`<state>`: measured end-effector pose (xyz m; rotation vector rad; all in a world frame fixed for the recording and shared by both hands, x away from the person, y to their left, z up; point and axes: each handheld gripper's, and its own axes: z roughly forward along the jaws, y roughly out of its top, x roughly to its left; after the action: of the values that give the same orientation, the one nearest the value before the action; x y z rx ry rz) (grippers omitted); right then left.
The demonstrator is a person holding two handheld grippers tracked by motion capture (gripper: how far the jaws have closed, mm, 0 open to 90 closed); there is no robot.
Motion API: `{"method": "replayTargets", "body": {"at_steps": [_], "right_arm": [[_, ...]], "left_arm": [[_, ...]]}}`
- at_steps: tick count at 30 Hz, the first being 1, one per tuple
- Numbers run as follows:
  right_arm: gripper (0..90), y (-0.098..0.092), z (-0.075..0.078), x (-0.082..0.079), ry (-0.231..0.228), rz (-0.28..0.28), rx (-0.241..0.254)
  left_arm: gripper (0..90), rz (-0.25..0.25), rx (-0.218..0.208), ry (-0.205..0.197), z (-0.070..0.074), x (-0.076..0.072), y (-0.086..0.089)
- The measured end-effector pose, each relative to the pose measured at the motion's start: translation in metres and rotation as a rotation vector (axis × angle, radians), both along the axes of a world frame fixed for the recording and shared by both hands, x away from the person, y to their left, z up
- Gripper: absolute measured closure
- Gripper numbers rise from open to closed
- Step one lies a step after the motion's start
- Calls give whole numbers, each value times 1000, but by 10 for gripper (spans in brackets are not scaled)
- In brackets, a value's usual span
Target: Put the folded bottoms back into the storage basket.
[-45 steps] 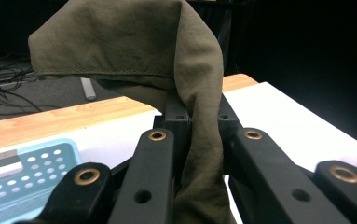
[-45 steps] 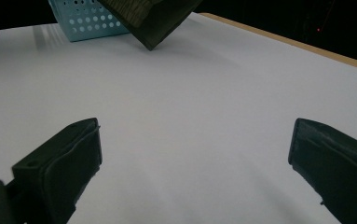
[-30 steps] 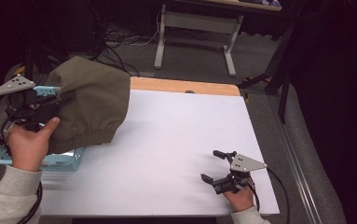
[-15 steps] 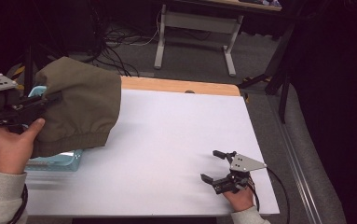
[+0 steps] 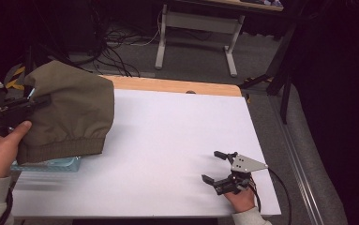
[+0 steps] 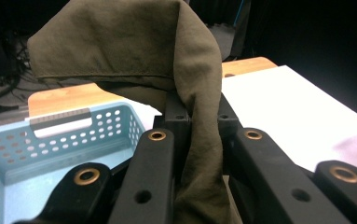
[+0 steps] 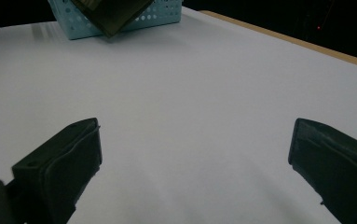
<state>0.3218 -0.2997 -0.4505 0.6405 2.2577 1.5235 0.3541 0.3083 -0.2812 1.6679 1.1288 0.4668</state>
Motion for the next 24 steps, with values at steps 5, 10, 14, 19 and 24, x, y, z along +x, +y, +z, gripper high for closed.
{"method": "replayTargets", "body": {"at_steps": [5, 10, 14, 19, 24], "right_arm": [[31, 0, 0, 0, 0, 0, 0], [31, 0, 0, 0, 2, -1, 1], [31, 0, 0, 0, 3, -2, 1], [31, 0, 0, 0, 3, -2, 0], [31, 0, 0, 0, 3, -3, 0]], "left_arm": [[820, 1, 3, 19, -1, 1, 6], [820, 9, 11, 48, -3, 3, 14], [819, 23, 12, 66, -7, 6, 23], [819, 47, 19, 97, -13, 13, 34], [818, 65, 24, 121, -20, 18, 42]]}}
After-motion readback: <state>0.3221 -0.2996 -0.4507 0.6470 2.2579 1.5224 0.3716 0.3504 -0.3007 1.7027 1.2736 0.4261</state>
